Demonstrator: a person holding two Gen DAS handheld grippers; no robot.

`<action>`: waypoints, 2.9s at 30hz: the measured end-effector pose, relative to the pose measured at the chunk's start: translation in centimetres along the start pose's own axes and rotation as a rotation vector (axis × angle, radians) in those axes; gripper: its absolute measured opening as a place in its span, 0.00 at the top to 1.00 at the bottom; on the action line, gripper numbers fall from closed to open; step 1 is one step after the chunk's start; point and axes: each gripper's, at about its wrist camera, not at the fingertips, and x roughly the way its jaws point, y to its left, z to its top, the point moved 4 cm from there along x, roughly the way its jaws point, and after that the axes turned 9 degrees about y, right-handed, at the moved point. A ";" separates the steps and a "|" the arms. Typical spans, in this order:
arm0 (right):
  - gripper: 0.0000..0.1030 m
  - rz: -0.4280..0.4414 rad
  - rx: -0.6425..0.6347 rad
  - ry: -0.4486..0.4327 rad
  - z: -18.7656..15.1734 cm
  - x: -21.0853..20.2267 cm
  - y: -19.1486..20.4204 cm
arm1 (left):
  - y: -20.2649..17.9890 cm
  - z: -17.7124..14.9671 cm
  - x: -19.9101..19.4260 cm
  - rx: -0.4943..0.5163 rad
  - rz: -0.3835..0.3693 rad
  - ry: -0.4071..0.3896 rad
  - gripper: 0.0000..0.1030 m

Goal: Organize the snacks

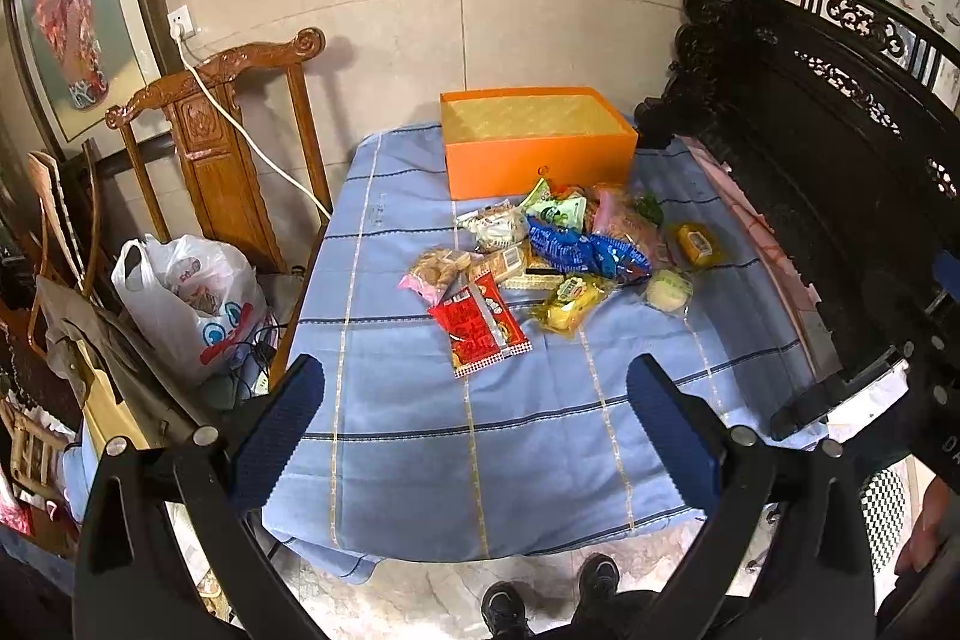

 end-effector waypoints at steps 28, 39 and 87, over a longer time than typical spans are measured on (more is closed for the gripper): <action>0.04 -0.135 0.020 0.323 4.7 35.0 -8.3 | -1.3 5.5 33.1 -0.154 0.102 0.295 0.04; 0.30 -0.168 0.052 0.511 3.2 44.7 -10.1 | -1.8 2.4 38.8 -0.101 0.112 0.279 0.04; 0.63 0.204 -0.014 0.159 25.4 33.1 -1.1 | -4.2 27.7 23.3 -0.001 -0.120 -0.220 0.36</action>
